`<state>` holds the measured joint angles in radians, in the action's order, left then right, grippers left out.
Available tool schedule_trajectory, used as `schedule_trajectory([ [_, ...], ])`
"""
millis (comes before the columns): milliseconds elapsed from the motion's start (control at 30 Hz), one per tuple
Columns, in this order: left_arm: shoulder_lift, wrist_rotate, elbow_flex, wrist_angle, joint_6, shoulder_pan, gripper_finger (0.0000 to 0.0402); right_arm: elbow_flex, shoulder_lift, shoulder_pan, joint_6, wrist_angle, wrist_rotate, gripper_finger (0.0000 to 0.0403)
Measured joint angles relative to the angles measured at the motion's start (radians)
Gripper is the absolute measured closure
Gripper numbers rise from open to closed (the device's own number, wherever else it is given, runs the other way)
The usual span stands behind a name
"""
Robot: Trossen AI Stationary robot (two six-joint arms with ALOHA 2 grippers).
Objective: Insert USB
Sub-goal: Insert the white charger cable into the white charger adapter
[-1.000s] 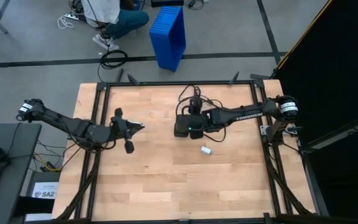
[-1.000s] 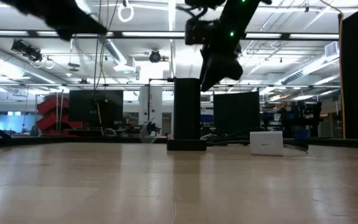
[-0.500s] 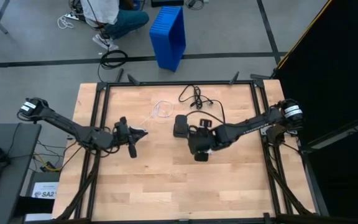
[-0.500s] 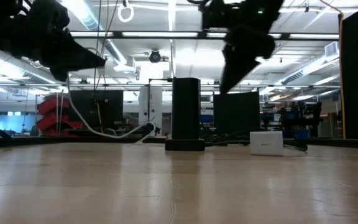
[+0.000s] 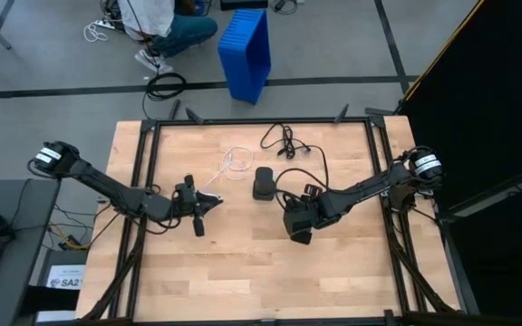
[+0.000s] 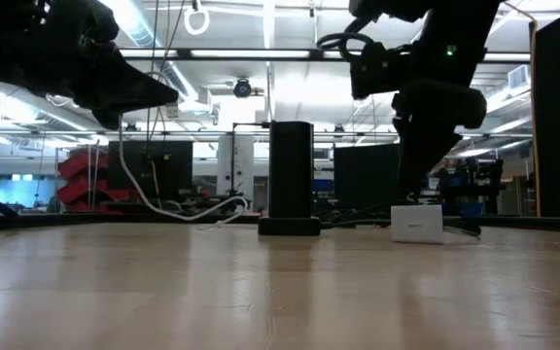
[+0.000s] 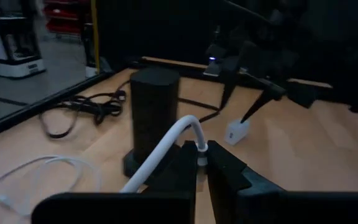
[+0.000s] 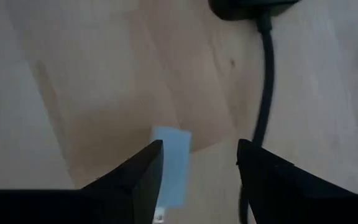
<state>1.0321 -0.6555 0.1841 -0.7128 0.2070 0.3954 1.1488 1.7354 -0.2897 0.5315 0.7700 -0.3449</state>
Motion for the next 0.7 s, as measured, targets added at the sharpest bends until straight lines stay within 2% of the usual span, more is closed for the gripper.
schedule_trajectory([
  [100, 0.022, 0.014, 0.0, -0.008, 0.004, 0.0, 0.0402, 0.0, 0.0, 0.0, 0.012, -0.003, 0.059, 0.0202],
  [267, 0.035, 0.014, 0.0, -0.035, 0.004, 0.0, 0.0402, -0.038, 0.0, -0.003, 0.038, -0.019, 0.068, 0.0182],
  [367, 0.035, 0.017, 0.0, -0.055, -0.021, 0.0, 0.0402, -0.101, 0.0, -0.003, 0.053, -0.099, 0.07, 0.0175],
  [467, 0.035, 0.068, 0.001, -0.079, -0.044, 0.0, 0.0401, -0.17, 0.0, -0.003, 0.063, -0.221, 0.071, 0.0175],
  [600, 0.035, 0.075, 0.001, -0.11, -0.046, 0.0, 0.0401, -0.234, -0.003, -0.003, 0.071, -0.342, 0.081, 0.0201],
  [700, 0.035, 0.075, 0.001, -0.115, -0.046, 0.0, 0.0401, -0.249, -0.004, -0.003, 0.071, -0.375, 0.086, 0.0246],
])
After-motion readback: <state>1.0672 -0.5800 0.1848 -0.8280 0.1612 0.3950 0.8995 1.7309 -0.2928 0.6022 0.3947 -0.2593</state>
